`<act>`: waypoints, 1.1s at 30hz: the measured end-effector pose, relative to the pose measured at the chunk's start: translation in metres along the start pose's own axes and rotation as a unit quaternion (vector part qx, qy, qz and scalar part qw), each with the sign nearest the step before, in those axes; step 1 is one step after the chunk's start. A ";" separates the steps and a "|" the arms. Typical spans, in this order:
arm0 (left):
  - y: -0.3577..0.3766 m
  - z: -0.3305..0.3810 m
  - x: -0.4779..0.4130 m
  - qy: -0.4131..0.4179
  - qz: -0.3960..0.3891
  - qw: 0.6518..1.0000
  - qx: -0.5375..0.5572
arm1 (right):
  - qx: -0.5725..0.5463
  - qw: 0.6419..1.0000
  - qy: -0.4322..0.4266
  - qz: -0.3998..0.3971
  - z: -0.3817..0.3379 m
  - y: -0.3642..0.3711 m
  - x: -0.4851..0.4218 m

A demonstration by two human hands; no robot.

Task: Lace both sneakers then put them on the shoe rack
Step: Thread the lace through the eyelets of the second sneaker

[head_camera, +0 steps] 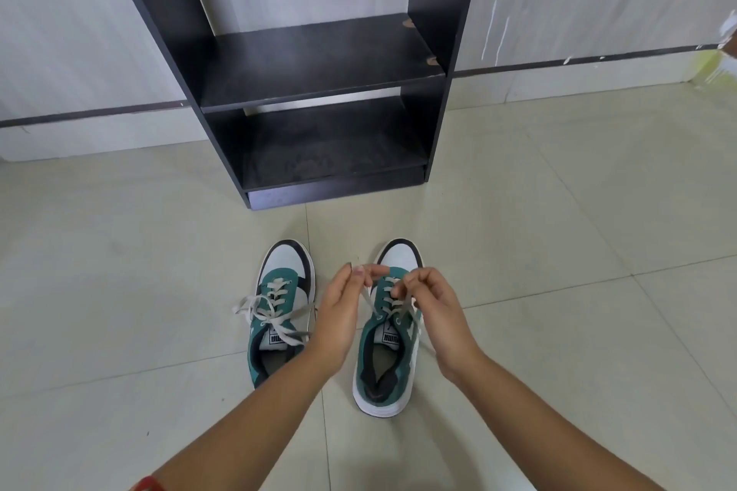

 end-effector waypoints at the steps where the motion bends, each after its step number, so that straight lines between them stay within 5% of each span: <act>1: -0.001 0.007 -0.001 0.024 -0.008 1.000 -0.009 | -0.001 1.000 -0.024 -0.019 -0.010 0.000 -0.003; 8: 0.000 0.045 -0.008 0.108 -0.037 0.993 -0.036 | 0.030 0.983 -0.141 -0.110 -0.051 -0.002 -0.025; 10: 0.002 0.034 -0.012 0.028 -0.024 0.995 -0.092 | 0.068 0.987 -0.088 -0.113 -0.041 -0.004 -0.030; 14: -0.001 -0.014 -0.016 -0.182 -0.010 0.974 -0.136 | 0.158 0.986 0.047 0.018 0.004 -0.016 -0.026; 19: 0.001 -0.047 -0.008 -0.239 0.074 0.968 -0.032 | 0.204 0.965 0.131 0.097 0.053 -0.028 -0.006; 22: 0.001 -0.053 -0.009 -0.273 0.045 0.961 -0.025 | 0.168 0.967 0.178 0.069 0.064 -0.024 0.000; 27: 0.010 -0.045 -0.012 -0.215 0.070 0.972 -0.058 | 0.141 0.982 0.101 0.068 0.063 -0.014 -0.008; 33: 0.016 -0.026 -0.001 -0.023 0.034 0.999 -0.025 | 0.112 0.994 -0.008 0.015 0.045 -0.013 -0.009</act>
Point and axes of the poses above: each hand's wrist, its own x-axis away from the middle knuckle, its own y-axis out of the palm, z = x × y, the point moved 1 cm from there along -x, towards the middle knuckle, and after that the axes turned 8 degrees about -y, right-handed, at the moved point
